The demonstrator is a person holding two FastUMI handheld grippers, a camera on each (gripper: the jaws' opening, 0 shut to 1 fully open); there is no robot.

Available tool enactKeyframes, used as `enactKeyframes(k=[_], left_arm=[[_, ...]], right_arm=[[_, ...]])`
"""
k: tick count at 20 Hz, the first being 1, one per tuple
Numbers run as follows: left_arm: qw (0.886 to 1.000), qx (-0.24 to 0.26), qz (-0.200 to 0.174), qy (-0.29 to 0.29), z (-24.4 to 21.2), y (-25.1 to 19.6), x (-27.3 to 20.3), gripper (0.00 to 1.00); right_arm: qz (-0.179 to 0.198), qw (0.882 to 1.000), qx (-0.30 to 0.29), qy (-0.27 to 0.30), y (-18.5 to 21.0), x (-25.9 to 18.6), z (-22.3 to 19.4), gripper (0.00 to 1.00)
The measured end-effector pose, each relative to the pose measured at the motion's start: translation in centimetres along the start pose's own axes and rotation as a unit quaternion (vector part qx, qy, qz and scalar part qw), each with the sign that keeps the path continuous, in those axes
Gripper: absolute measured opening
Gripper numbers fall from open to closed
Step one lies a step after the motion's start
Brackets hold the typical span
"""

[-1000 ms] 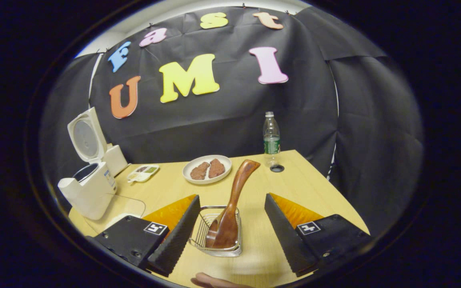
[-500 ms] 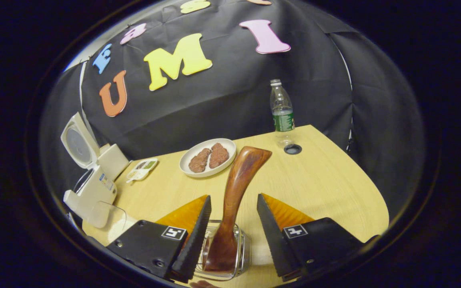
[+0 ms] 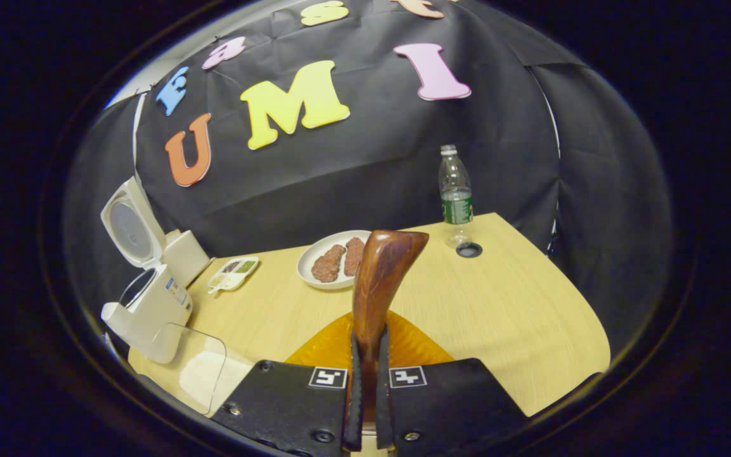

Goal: Close the left gripper, press the button to open the rice cooker; take a wooden spoon from the chopstick holder with the right hand, scoop a spoonful of rice and pour it into the rice cooker, then put the wooden spoon back into the chopstick holder.

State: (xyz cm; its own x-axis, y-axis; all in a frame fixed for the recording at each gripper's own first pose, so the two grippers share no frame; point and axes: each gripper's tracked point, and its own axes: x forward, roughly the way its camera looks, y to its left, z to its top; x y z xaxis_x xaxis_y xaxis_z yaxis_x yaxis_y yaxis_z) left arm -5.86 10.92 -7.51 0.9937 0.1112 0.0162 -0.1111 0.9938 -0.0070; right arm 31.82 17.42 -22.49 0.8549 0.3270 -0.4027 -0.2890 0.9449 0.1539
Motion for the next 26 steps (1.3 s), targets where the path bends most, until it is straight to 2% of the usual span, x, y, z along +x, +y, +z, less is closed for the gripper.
enactKeyframes(k=[7,12,16,21,26], left_arm=[[1.000,-0.011,-0.010,-0.006,0.3,-0.3,-1.2,0.94],[1.000,-0.017,-0.007,-0.011,0.4,0.3,-2.3,0.94],[1.000,-0.017,-0.008,-0.011,0.1,0.6,-2.9,0.94],[1.000,-0.015,0.001,-0.011,-0.1,1.7,-3.7,0.94],[1.000,-0.013,-0.011,-0.025,0.1,1.5,-3.5,0.94]], right_arm=[[-0.062,0.994,-0.058,-0.074,1.5,-5.6,4.6,0.08],[-0.081,0.985,-0.091,-0.124,6.5,-9.4,6.5,0.08],[-0.065,0.985,-0.083,-0.134,11.8,-10.1,5.5,0.08],[-0.024,0.984,-0.102,-0.147,18.2,-9.1,2.3,0.08],[-0.011,0.985,-0.120,-0.124,20.6,-5.8,-2.9,0.09]])
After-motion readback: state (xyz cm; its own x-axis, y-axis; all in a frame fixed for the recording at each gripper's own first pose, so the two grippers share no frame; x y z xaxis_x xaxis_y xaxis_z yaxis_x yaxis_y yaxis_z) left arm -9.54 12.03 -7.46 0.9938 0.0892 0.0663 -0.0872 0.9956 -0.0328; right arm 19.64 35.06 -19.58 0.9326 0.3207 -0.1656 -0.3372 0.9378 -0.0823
